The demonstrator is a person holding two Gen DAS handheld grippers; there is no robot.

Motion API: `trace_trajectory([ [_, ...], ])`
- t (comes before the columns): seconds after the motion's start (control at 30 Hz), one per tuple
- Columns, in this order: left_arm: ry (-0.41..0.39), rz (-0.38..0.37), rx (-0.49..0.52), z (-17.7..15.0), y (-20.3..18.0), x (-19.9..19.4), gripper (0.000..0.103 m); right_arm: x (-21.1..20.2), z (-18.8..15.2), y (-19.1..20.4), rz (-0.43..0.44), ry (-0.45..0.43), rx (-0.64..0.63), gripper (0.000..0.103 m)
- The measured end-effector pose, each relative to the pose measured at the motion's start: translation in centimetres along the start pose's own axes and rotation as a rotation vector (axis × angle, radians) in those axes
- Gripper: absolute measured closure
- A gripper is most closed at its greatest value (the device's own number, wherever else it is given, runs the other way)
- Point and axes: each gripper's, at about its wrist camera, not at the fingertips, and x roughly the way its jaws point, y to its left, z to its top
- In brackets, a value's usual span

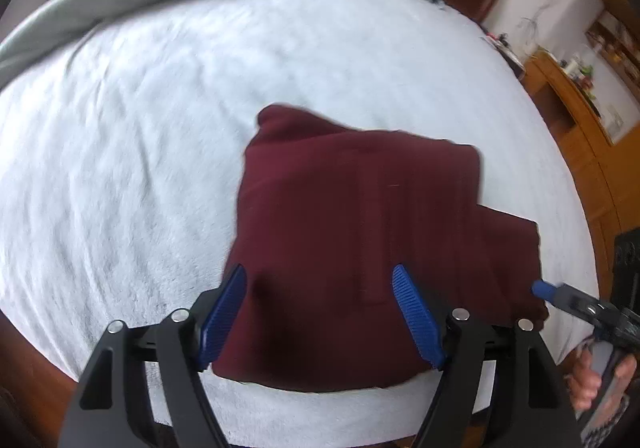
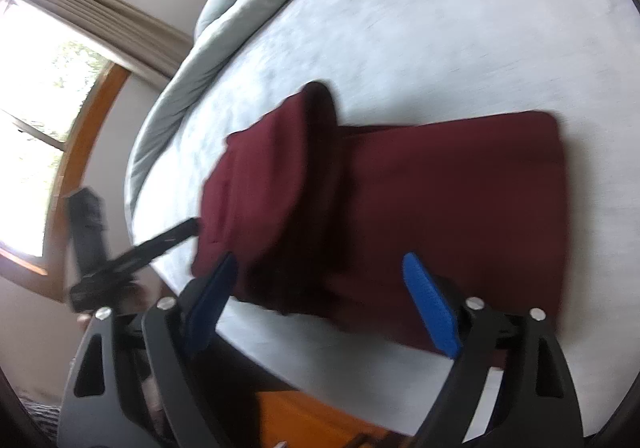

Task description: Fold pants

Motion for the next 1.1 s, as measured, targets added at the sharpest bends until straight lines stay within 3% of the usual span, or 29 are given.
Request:
trace_trajectory([
  [0.27, 0.014, -0.006, -0.037, -0.9, 1.2, 1.1, 0.018, 4.4, 0.5, 1.7, 0.006, 0.119, 0.038, 0.012],
  [0.47, 0.014, 0.006, -0.051, -1.4, 3.2, 0.3, 0.018, 5.6, 0.5, 1.8, -0.028, 0.107, 0.01, 0.011],
  [0.5, 0.018, 0.003, -0.059, -1.4, 3.4, 0.3, 0.018, 5.8, 0.4, 2.0, -0.034, 0.108, -0.005, 0.017],
  [0.53, 0.021, 0.001, -0.068, -1.4, 3.6, 0.3, 0.018, 6.1, 0.3, 2.4, -0.043, 0.108, -0.034, 0.03],
  [0.57, 0.023, -0.003, -0.079, -1.5, 3.9, 0.3, 0.018, 6.5, 0.2, 2.6, -0.029, 0.114, -0.048, 0.051],
  [0.67, 0.032, -0.012, -0.092, -1.5, 4.1, 0.2, 0.018, 6.8, 0.3, 2.3, -0.005, 0.115, -0.027, 0.065],
  [0.7, 0.034, -0.014, -0.093, -1.6, 4.2, 0.2, 0.017, 6.5, 0.3, 2.2, 0.017, 0.11, -0.027, 0.073],
  [0.8, 0.043, -0.012, -0.098, -1.7, 4.6, 0.3, 0.016, 5.7, 0.4, 2.4, 0.041, 0.092, -0.056, 0.08],
  [1.1, 0.047, -0.039, -0.11, -1.6, 3.9, 0.1, 0.016, 2.5, 1.0, 3.3, 0.066, 0.022, -0.095, 0.084],
])
